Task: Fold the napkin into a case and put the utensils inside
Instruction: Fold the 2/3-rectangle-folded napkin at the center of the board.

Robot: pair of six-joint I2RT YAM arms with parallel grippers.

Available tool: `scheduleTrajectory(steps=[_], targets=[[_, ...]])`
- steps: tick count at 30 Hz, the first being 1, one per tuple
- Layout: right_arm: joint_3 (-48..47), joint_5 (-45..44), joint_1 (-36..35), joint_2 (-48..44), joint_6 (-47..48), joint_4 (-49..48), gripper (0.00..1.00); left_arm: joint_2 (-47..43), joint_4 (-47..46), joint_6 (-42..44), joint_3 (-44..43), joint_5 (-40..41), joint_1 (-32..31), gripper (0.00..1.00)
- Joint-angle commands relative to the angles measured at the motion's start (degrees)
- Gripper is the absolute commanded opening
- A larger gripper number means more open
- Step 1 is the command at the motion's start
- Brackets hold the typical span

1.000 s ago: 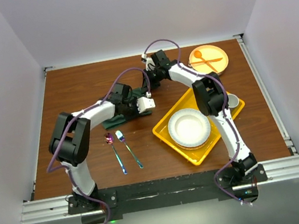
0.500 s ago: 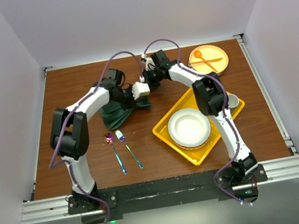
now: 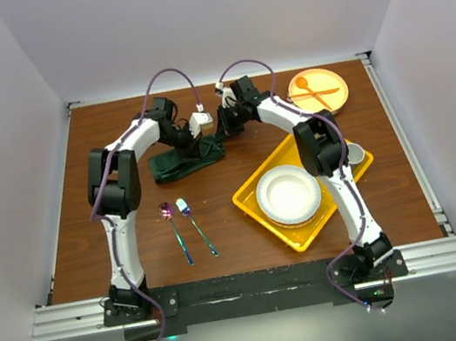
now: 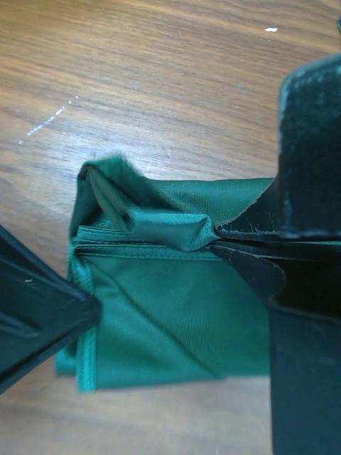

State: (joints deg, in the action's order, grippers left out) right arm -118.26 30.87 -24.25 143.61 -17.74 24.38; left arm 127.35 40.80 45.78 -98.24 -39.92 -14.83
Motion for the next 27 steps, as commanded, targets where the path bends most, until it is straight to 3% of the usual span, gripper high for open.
scheduleTrajectory(steps=[1, 10, 16, 27], targets=[[1.6, -6.1, 0.4, 2.7, 3.0, 5.0, 0.02, 2.5, 1.5, -3.0, -2.1, -2.8, 1.9, 0.0], [1.2, -3.9, 0.3, 1.7, 3.8, 4.7, 0.06, 6.5, 3.6, -7.7, -5.6, -10.2, 5.5, 0.0], [1.7, -4.4, 0.4, 1.9, 5.2, 4.6, 0.05, 0.1, -0.7, -13.2, -5.4, -14.4, 5.6, 0.0], [1.7, -2.0, -0.8, 2.2, 10.5, 5.6, 0.05, 5.1, -3.6, -18.0, -6.2, -10.1, 6.5, 0.0]])
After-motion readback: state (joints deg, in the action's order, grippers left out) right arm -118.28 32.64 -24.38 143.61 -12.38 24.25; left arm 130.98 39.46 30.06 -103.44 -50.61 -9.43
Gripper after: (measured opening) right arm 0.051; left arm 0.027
